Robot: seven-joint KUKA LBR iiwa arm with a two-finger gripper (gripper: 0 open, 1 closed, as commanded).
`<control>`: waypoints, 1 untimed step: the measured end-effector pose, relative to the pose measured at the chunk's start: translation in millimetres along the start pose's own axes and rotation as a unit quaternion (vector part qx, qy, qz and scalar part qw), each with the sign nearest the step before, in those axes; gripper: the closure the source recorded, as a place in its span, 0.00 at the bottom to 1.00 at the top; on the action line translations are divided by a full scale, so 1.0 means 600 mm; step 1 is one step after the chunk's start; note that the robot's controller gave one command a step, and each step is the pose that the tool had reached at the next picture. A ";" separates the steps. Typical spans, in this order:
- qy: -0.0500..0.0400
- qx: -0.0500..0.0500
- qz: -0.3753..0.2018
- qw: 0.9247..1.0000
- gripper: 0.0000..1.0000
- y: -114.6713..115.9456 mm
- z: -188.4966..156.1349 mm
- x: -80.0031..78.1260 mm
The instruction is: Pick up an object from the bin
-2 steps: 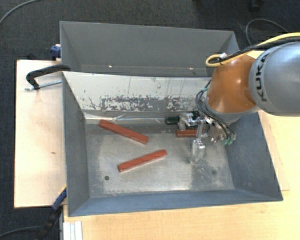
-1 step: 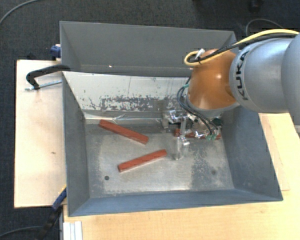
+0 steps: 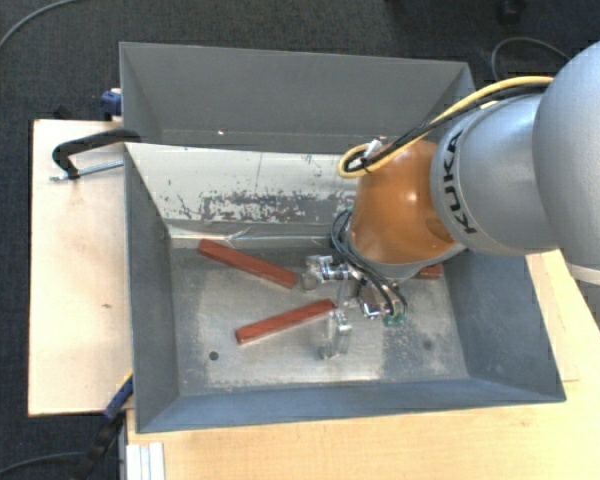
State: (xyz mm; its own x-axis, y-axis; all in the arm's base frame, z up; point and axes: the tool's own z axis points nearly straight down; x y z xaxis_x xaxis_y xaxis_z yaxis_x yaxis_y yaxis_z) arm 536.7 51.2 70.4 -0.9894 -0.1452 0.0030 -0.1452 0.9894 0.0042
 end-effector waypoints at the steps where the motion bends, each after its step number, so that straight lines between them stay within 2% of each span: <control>1: -0.002 0.001 0.001 1.000 1.00 -0.005 0.000 -0.002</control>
Offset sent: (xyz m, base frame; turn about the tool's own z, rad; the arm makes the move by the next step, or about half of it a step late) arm 0.0000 0.0000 0.0000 0.0000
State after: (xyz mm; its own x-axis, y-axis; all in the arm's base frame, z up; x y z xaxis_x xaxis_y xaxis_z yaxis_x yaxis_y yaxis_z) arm 538.5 48.5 70.6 -0.9897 -0.1434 -0.0005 -0.1434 0.9897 0.0012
